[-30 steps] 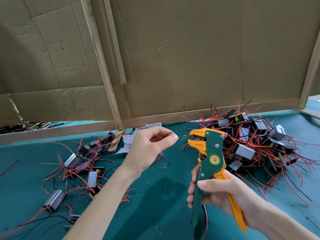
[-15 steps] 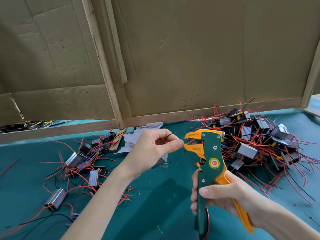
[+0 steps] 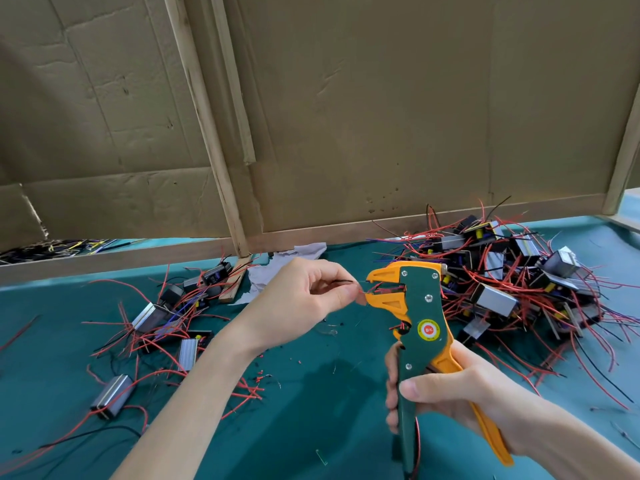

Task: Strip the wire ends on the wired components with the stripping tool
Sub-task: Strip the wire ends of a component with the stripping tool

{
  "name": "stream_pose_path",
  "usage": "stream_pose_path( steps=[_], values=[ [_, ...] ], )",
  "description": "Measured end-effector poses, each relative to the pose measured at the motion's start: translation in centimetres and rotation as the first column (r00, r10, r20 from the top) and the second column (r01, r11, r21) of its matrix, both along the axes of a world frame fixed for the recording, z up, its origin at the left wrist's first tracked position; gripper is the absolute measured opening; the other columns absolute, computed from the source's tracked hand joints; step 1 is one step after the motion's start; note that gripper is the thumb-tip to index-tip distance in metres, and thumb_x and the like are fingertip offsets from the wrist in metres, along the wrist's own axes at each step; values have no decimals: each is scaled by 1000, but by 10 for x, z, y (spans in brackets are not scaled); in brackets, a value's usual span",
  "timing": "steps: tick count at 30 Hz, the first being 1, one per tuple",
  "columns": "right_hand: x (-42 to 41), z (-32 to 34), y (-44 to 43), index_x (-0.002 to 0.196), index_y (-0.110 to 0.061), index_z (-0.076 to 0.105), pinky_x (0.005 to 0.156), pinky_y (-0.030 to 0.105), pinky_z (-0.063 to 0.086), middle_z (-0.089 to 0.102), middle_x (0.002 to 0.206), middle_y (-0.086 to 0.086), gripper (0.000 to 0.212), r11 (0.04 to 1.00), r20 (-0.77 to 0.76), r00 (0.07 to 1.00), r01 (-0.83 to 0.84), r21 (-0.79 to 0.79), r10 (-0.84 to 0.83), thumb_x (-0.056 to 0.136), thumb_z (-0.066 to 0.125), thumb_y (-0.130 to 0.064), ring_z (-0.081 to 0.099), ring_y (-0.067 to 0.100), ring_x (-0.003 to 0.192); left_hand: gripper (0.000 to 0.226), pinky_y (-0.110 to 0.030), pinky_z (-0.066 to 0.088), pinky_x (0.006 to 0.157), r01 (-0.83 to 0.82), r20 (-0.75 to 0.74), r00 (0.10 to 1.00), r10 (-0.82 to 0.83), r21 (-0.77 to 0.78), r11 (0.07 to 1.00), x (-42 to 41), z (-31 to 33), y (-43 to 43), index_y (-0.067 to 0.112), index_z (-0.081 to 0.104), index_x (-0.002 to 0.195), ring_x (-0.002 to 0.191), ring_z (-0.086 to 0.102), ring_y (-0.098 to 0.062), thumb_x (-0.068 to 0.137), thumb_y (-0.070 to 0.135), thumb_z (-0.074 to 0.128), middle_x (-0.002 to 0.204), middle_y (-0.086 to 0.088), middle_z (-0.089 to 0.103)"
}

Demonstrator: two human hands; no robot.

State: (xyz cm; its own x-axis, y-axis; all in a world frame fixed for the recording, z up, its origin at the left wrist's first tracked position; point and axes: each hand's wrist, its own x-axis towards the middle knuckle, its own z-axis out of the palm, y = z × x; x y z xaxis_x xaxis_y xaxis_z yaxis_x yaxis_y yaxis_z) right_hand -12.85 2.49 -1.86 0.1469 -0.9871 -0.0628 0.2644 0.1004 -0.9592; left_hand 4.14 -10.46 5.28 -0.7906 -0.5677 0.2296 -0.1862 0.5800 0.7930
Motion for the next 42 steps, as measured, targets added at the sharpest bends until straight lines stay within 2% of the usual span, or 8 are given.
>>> stream_pose_path(
  steps=[10, 14, 17, 20, 25, 34, 38, 42],
  values=[
    [10, -4, 7, 67, -9, 66, 48, 35, 51, 55, 58, 24, 51, 973, -57, 981, 193, 130, -187, 35, 98, -33, 55, 31, 46, 16, -4, 35, 57, 54, -19, 998, -52, 62, 997, 0, -1, 0, 16, 70, 85, 53, 49, 7, 94, 13, 58, 56, 23, 58],
    [19, -13, 4, 48, -6, 51, 38, 25, 38, 46, 48, 16, 40, 923, -94, 936, 351, 157, -340, 49, 83, -29, 43, 23, 34, 9, -23, 51, 73, 20, -140, 990, 8, 198, 980, -6, -10, -5, 13, 62, 88, 72, 61, -6, 94, 9, 57, 73, 10, 68],
    [17, -16, 1, 56, -6, 58, 44, 32, 45, 51, 57, 19, 31, 946, 56, 954, 283, 156, -294, 54, 82, -24, 50, 28, 43, 16, -24, 50, 74, 9, -107, 994, 16, 225, 974, -12, -22, -4, 13, 64, 84, 69, 56, -9, 94, 5, 54, 78, 7, 72],
    [14, -10, -5, 76, -5, 68, 69, 47, 56, 60, 75, 24, 23, 986, 246, 955, 155, 55, -164, 59, 81, -13, 64, 38, 68, 17, -16, 47, 69, -34, -137, 988, 68, 235, 971, -12, -25, -7, 15, 67, 82, 65, 54, -4, 93, 6, 57, 77, 7, 72],
    [6, -10, -2, 81, -9, 72, 78, 47, 56, 68, 95, 30, 20, 989, 99, 986, 141, -37, -137, 64, 82, -11, 68, 46, 88, 13, -11, 45, 68, -75, -192, 976, 102, 143, 987, -7, -17, -10, 20, 68, 79, 68, 56, -1, 90, 16, 63, 76, 9, 70],
    [7, -9, -1, 85, -11, 70, 73, 47, 55, 65, 80, 27, 35, 996, 22, 996, 88, -33, -87, 62, 92, -23, 66, 45, 76, 14, -29, 48, 73, -8, -150, 988, 29, 138, 990, -4, -13, -7, 25, 69, 79, 72, 54, -6, 89, 17, 64, 74, 10, 64],
    [6, -9, -2, 86, -10, 68, 75, 50, 54, 64, 81, 27, 33, 996, 33, 996, 88, -36, -87, 65, 91, -21, 66, 45, 76, 8, -14, 44, 73, 80, -203, 978, -47, 157, 984, 0, -8, -6, 18, 67, 86, 71, 52, 1, 88, 22, 60, 76, 18, 65],
    [4, -7, -2, 87, -9, 67, 76, 51, 53, 64, 81, 26, 32, 998, 41, 999, 35, -54, -33, 67, 89, -20, 65, 43, 76, 9, -13, 42, 72, 94, -166, 984, -67, 161, 982, -1, -9, -5, 21, 66, 82, 73, 52, -3, 88, 20, 60, 76, 14, 64]
  ],
)
